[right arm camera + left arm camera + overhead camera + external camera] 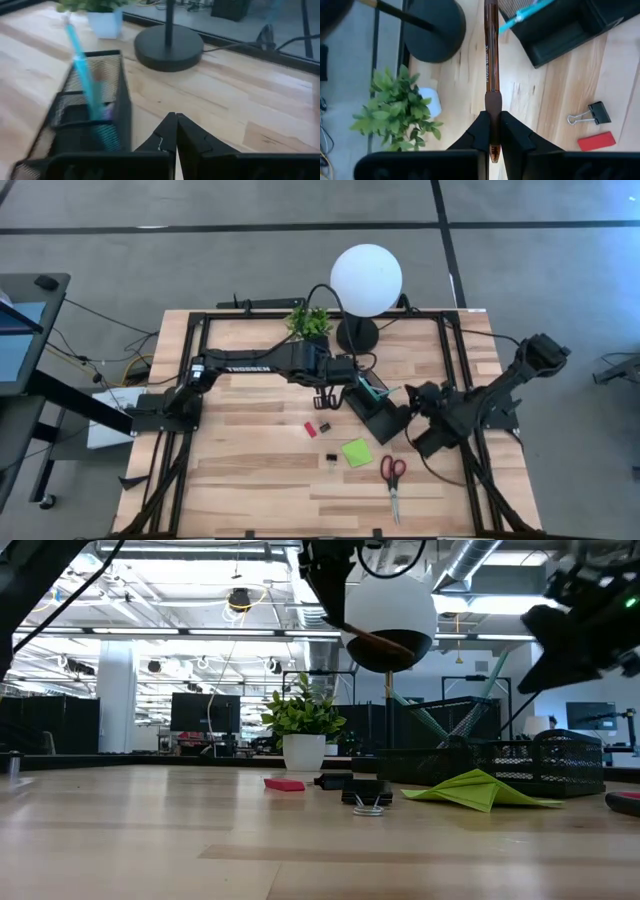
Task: Pick and place office supplies into organizer
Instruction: Put the brown ballpoint pen into the desk organizer
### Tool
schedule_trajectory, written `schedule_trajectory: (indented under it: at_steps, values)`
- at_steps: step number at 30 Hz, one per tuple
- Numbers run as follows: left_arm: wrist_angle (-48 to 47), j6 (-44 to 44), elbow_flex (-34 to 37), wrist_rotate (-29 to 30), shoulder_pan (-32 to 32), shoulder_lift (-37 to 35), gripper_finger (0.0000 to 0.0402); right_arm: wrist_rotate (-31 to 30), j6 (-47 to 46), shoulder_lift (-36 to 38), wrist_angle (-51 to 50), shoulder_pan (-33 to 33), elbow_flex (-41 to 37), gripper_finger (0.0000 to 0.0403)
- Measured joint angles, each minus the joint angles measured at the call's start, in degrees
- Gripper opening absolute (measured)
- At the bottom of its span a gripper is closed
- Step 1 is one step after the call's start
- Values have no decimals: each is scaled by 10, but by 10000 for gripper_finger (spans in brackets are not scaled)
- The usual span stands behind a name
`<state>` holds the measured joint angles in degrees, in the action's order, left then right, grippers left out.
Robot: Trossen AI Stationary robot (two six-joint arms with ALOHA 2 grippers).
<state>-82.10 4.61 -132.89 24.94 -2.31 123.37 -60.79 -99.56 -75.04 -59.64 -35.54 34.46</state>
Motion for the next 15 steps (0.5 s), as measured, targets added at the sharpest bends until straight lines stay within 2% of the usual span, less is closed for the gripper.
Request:
schedule_trajectory:
  at_steps: [3, 8, 11, 15]
  values:
    - [1, -7, -13, 7, -1, 0, 11, 2, 71, 23, 102, 37, -34, 0]
    - [5, -9, -21, 16, -2, 0, 11, 24, 249, 32, 310, 96, -73, 0]
    - [3, -9, -21, 16, -1, 0, 11, 63, 343, 20, 388, 137, -77, 0]
    - [-5, -8, -21, 15, -3, 0, 11, 80, 430, 7, 480, 167, -77, 0]
